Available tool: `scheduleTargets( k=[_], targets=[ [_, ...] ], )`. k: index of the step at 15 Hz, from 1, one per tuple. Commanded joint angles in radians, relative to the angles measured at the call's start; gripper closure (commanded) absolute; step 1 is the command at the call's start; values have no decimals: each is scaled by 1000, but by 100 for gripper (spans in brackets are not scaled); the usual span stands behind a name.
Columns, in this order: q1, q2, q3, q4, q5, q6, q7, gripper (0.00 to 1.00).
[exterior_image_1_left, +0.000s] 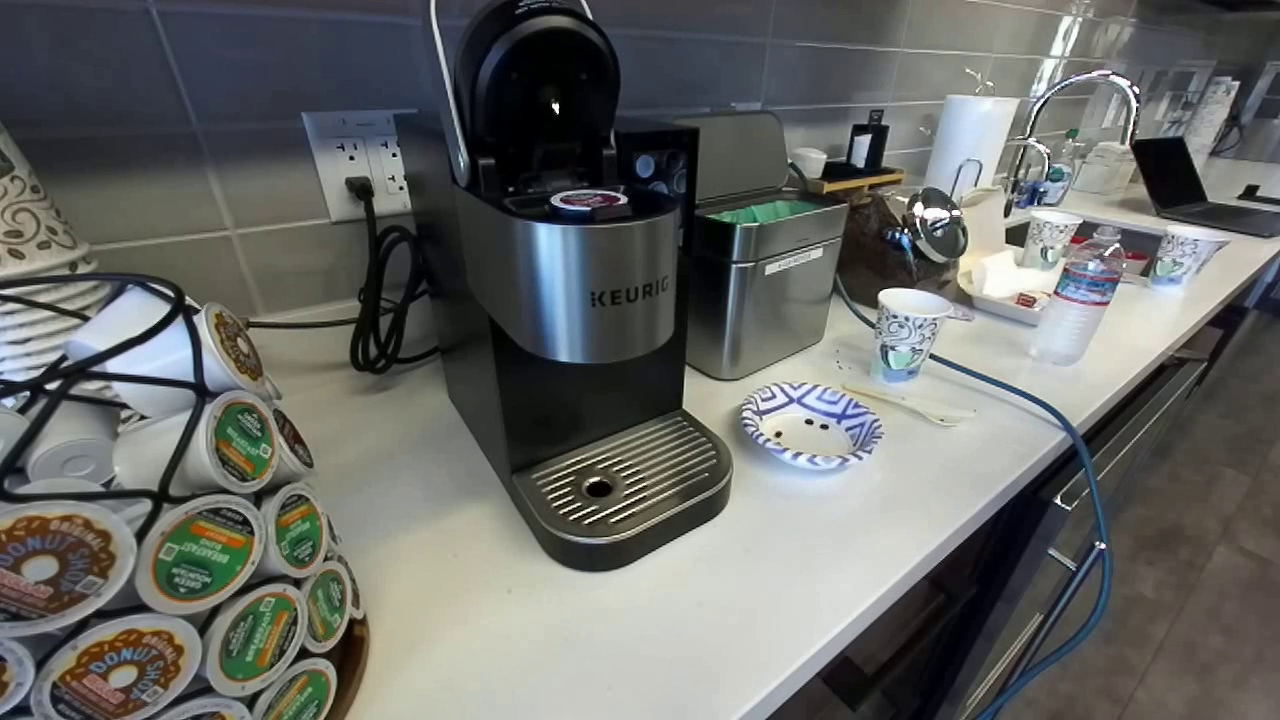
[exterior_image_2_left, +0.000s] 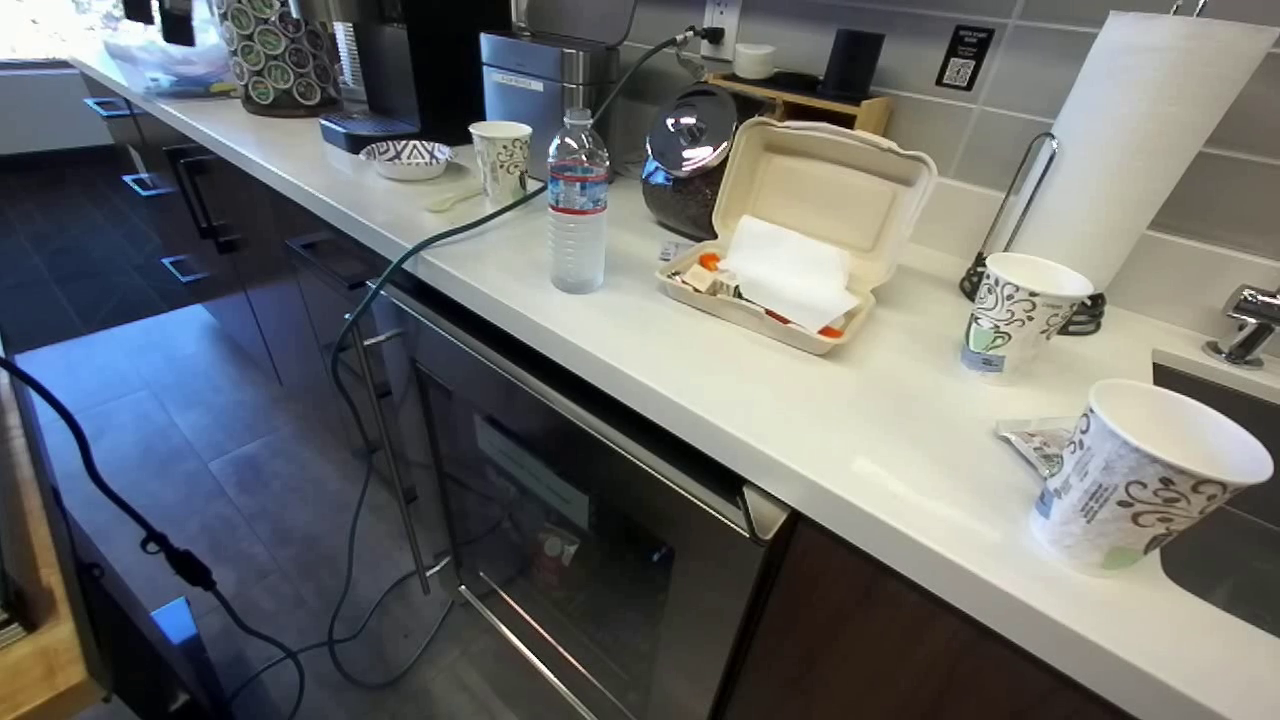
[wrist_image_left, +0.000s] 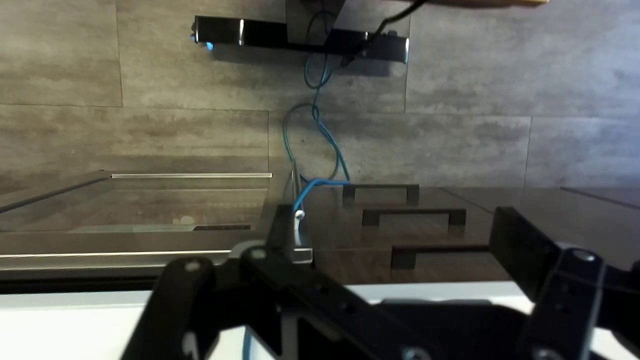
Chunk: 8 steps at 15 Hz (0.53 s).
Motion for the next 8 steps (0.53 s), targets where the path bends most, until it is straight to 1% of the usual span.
scheduleTargets(
  k=[1,4,6,8],
  targets=[
    [-73,84,-59,-34,17,213,38,0],
    [-138,127,-106,-44,11,385,63,0],
    [-172,120,-129,-56,24,450,90,0],
    [-208,89,-137,-78,22,508,134,0]
  ],
)
